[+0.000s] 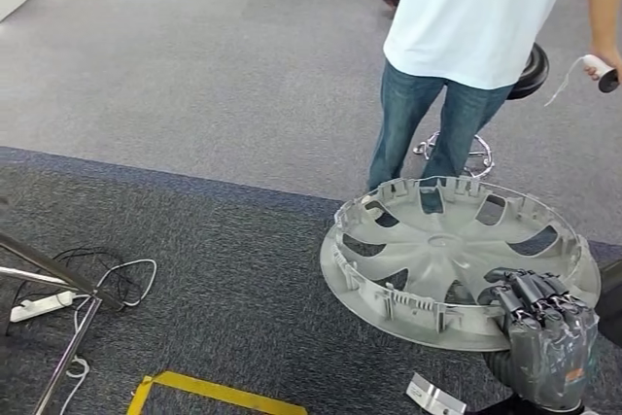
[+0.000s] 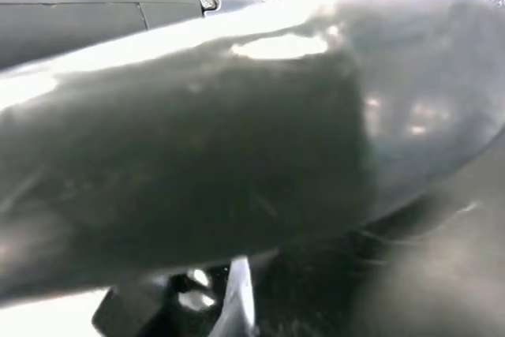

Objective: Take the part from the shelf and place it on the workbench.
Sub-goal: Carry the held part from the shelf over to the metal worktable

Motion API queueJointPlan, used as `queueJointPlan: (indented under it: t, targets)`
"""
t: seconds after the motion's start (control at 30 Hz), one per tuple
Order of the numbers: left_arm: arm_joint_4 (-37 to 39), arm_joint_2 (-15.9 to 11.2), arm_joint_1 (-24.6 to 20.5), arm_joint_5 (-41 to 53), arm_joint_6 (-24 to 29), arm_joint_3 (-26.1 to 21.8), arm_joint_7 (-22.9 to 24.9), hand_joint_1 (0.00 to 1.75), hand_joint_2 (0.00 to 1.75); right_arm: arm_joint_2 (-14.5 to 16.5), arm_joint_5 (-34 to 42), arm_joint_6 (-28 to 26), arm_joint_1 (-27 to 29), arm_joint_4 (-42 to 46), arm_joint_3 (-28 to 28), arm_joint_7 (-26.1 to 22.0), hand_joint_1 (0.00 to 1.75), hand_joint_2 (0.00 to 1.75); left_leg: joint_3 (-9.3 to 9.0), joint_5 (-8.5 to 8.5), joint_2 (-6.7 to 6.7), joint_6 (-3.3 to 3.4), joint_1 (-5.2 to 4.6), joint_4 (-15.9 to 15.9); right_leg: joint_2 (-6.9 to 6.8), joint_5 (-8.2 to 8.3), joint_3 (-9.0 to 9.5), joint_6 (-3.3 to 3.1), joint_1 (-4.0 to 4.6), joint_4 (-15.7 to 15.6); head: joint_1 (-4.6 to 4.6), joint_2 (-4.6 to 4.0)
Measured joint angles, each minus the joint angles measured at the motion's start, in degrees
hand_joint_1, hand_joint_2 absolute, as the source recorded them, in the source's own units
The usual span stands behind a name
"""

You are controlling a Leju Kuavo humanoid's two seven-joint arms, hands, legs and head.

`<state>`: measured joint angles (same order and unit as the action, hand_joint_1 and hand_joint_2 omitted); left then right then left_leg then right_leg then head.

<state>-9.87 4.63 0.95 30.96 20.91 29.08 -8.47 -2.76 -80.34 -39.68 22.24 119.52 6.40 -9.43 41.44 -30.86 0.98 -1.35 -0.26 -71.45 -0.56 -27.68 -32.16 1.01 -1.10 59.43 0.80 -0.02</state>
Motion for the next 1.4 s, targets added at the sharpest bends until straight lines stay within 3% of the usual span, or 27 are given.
queueJointPlan:
  t: [0.03, 0.07, 0.13, 0.17, 0.23, 0.27, 0.33, 0.4, 0.47, 0.53, 0.57, 0.6, 0.63, 0.7, 0.77, 0.83, 0.9, 0.97, 1.0, 1.03, 1.07, 1.1, 1.13, 1.2, 1.27, 1.33, 1.4]
  targets:
    - [0.0, -0.3, 0.1, -0.3, 0.1, -0.4, -0.8, 0.00, 0.00, 0.1, 0.0, 0.0, 0.2, 0.1, 0.0, -0.2, 1.75, 1.75, 1.11, -0.26, -0.21, -0.03, 0.06, -2.0, -0.72, -0.12, 0.07, -0.09, 0.10, 0.0, 0.02, 0.00]
    - [0.0, -0.6, 0.3, -0.5, 0.4, -0.8, -1.5, 0.00, 0.00, 0.2, -0.1, 0.0, 0.3, 0.1, -0.1, -0.3, 1.75, 1.75, 1.19, 0.49, -0.30, 0.01, 0.09, -1.9, -1.41, -0.24, 0.18, -0.14, 0.16, 0.0, 0.02, 0.00]
    - [0.0, -1.1, 0.5, -0.8, 1.1, -1.4, -2.2, 0.00, 0.00, 0.3, -0.1, 0.0, 0.6, 0.3, -0.3, -0.4, 1.75, 1.75, -1.92, 4.20, -1.21, 0.33, 0.00, 4.2, -2.66, -0.56, 0.59, -0.03, 0.25, 0.0, 0.02, 0.00]
    - [0.0, -1.3, 0.5, -0.9, 1.4, -1.6, -2.5, 0.00, 0.00, 0.4, -0.1, 0.0, 0.7, 0.5, -0.4, -0.5, 1.75, 1.75, -4.01, 5.60, -2.50, 0.53, -0.27, 8.1, -3.22, -0.77, 0.82, 0.14, 0.37, 0.0, 0.02, 0.00]
    - [0.0, -1.5, 0.4, -1.0, 2.0, -2.0, -3.0, 0.00, 0.00, 0.5, 0.0, 0.0, 0.9, 0.8, -0.9, -0.7, 1.75, 1.75, -6.50, 6.74, -4.24, 1.06, -0.74, 12.9, -4.16, -1.17, 1.14, 0.63, 0.60, 0.0, -0.04, 0.00]
    - [0.0, -1.7, 0.4, -1.1, 2.2, -2.2, -3.2, 0.00, 0.00, 0.6, 0.1, 0.0, 0.9, 1.0, -1.1, -0.9, 1.75, 1.75, -6.71, 6.50, -4.35, 1.28, -0.97, 13.5, -4.62, -1.32, 1.31, 0.90, 0.67, -0.1, -0.06, 0.00]
    - [0.1, -1.8, 0.6, -1.2, 2.4, -2.6, -3.5, 0.00, 0.00, 0.7, 0.3, 0.0, 1.0, 1.2, -1.3, -1.1, 1.75, 1.75, -6.91, 6.55, -3.07, 1.83, -0.89, 13.8, -5.26, -1.66, 1.85, 1.50, 0.57, -0.3, -0.08, 0.00]
    - [0.2, -1.9, 0.7, -1.3, 2.4, -2.8, -3.6, 0.00, 0.00, 0.8, 0.3, 0.0, 1.1, 1.4, -1.4, -1.2, 1.75, 1.75, -7.52, 6.64, -1.90, 2.51, -0.54, 14.3, -3.48, -3.17, 1.38, 2.04, 0.45, 1.7, -0.31, 0.00]
    - [0.2, -2.0, 0.7, -1.4, 2.4, -3.0, -3.6, 0.00, 0.00, 0.9, 0.4, 0.0, 1.2, 1.4, -1.6, -1.3, 1.75, 1.75, -7.83, 6.62, -0.75, 3.08, -0.35, 14.5, -0.65, -6.35, -1.84, 2.30, 0.41, 8.3, -0.67, 0.00]
    - [0.2, -2.0, 0.7, -1.5, 2.2, -3.1, -3.6, 0.00, 0.00, 0.9, 0.4, 0.0, 1.3, 1.4, -1.8, -1.3, 1.75, 1.75, -7.88, 6.57, 0.63, 3.28, -0.38, 14.5, 0.30, -8.37, -5.77, 2.39, 0.43, 15.0, -0.80, 0.00]
    - [0.2, -2.0, 0.7, -1.5, 1.9, -3.1, -3.5, 0.00, 0.00, 1.0, 0.4, 0.0, 1.3, 1.4, -1.8, -1.4, 1.75, 1.75, -7.95, 6.55, 1.40, 3.27, -0.39, 14.5, 0.40, -7.81, -6.59, 2.39, 0.43, 15.7, -0.81, 0.00]
    - [0.3, -2.1, 0.7, -1.5, 1.6, -3.1, -3.4, 0.00, 0.00, 1.0, 0.4, 0.0, 1.4, 1.4, -1.9, -1.5, 1.75, 1.75, -8.06, 6.51, 2.19, 3.22, -0.36, 14.5, 0.53, -6.14, -6.27, 2.37, 0.40, 14.1, -0.80, 0.00]
    - [0.3, -2.1, 0.7, -1.5, 1.3, -3.2, -3.3, 0.00, 0.00, 1.0, 0.5, 0.0, 1.4, 1.4, -1.9, -1.6, 1.75, 1.75, -8.21, 6.45, 2.98, 3.12, -0.30, 14.4, 0.95, -3.78, -4.92, 2.37, 0.31, 10.6, -0.80, 0.00]
    - [0.3, -2.1, 0.6, -1.5, 1.1, -3.2, -3.1, 0.00, 0.00, 1.1, 0.6, 0.0, 1.4, 1.4, -2.1, -1.9, 1.75, 1.75, -8.29, 6.31, 4.47, 2.65, -0.32, 14.2, 3.22, -0.50, -1.69, 2.33, -0.05, 3.1, -0.81, 0.00]
    - [0.3, -2.1, 0.6, -1.5, 1.0, -3.3, -2.8, 0.00, 0.00, 1.2, 0.7, 0.0, 1.4, 1.5, -2.3, -2.1, 1.75, 1.75, -7.97, 6.41, 5.62, 2.00, -0.33, 14.2, 4.50, 0.08, -0.19, 1.94, -0.17, 0.0, -0.77, 0.00]
    - [0.4, -2.2, 0.8, -1.5, 1.0, -3.3, -2.6, 0.00, 0.00, 1.4, 0.8, 0.0, 1.4, 1.5, -2.3, -2.3, 1.75, 1.75, -7.60, 6.69, 6.51, 1.39, -0.14, 14.3, 3.45, 0.28, 0.02, 1.22, -0.01, -0.2, -0.75, 0.00]
    - [0.4, -2.3, 0.8, -1.4, 0.9, -3.3, -2.4, 0.00, 0.00, 1.6, 0.8, 0.0, 1.4, 1.6, -2.4, -2.5, 1.75, 1.75, -6.79, 5.61, 4.88, 0.83, -0.22, 12.9, 2.24, 0.49, 0.17, 0.54, -0.06, -0.5, -0.46, 0.00]
    - [0.5, -2.3, 0.7, -1.3, 0.6, -3.3, -2.4, 0.00, 0.00, 1.8, 0.8, 0.0, 1.5, 1.7, -2.6, -2.5, 1.75, 1.75, -3.87, 2.25, 1.52, 0.33, -0.33, 6.9, 0.88, 0.46, 0.29, 0.04, -0.01, -0.6, -0.06, 0.00]
    - [0.5, -2.2, 0.6, -1.2, 0.4, -3.3, -2.4, 0.00, 0.00, 1.9, 0.8, 0.0, 1.5, 1.7, -2.7, -2.6, 1.75, 1.75, -1.81, 0.46, 0.47, 0.15, -0.25, 2.8, 0.16, 0.38, 0.30, -0.12, 0.09, -0.6, 0.06, 0.00]
    - [0.5, -2.2, 0.5, -1.1, 0.3, -3.3, -2.4, 0.00, 0.00, 1.9, 0.8, 0.0, 1.6, 1.7, -2.7, -2.7, 1.75, 1.75, -0.12, -0.60, -0.02, 0.04, -0.17, -0.5, -0.58, 0.28, 0.32, -0.23, 0.18, -0.6, 0.04, 0.00]
    - [0.5, -2.2, 0.5, -1.0, 0.2, -3.3, -2.3, 0.00, 0.00, 2.0, 0.9, 0.0, 1.6, 1.7, -2.8, -2.7, 1.75, 1.75, 0.71, -0.62, -0.23, 0.01, -0.11, -2.0, -1.29, 0.19, 0.37, -0.29, 0.24, -0.6, 0.05, 0.00]
    - [0.5, -2.1, 0.6, -1.0, 0.2, -3.3, -2.3, 0.00, 0.00, 2.0, 0.9, 0.0, 1.6, 1.7, -2.8, -2.8, 1.75, 1.75, 0.42, 0.45, -0.35, 0.06, -0.08, -1.2, -1.96, 0.08, 0.48, -0.29, 0.27, -0.6, 0.05, 0.00]
    - [0.5, -2.1, 0.6, -0.9, 0.2, -3.3, -2.3, 0.00, 0.00, 2.0, 0.9, 0.0, 1.6, 1.7, -2.8, -2.8, 1.75, 1.75, -1.02, 2.33, -0.70, 0.18, -0.10, 1.6, -2.59, -0.04, 0.64, -0.24, 0.28, -0.6, 0.05, 0.00]
    - [0.5, -2.1, 0.6, -0.8, 0.2, -3.3, -2.3, 0.00, 0.00, 2.1, 1.0, 0.0, 1.7, 1.7, -2.8, -2.8, 1.75, 1.75, -5.15, 5.67, -3.27, 0.64, -0.45, 9.5, -3.64, -0.42, 1.03, 0.12, 0.49, -0.5, 0.08, 0.00]
    - [0.5, -2.1, 0.4, -0.8, 0.2, -3.3, -2.2, 0.00, 0.00, 2.2, 1.0, 0.0, 1.7, 1.8, -2.9, -2.9, 1.75, 1.75, -7.21, 6.56, -5.10, 1.25, -0.83, 13.7, -4.61, -0.79, 1.34, 0.62, 0.83, -0.6, 0.00, 0.00]
    - [0.5, -2.1, 0.5, -0.8, 0.2, -3.3, -2.2, 0.00, 0.00, 2.2, 1.1, 0.0, 1.7, 1.8, -2.9, -3.0, 1.75, 1.75, -7.29, 6.45, -4.06, 1.87, -0.86, 14.2, -5.75, -1.06, 1.77, 1.18, 0.94, -0.9, -0.11, 0.00]
    - [0.5, -2.1, 0.6, -0.8, 0.2, -3.3, -2.2, 0.00, 0.00, 2.2, 1.1, 0.0, 1.7, 1.9, -3.0, -3.1, 1.75, 1.75, -7.73, 6.58, -2.79, 2.54, -0.59, 14.7, -4.67, -2.02, 1.74, 1.80, 0.78, 0.1, -0.34, 0.00]
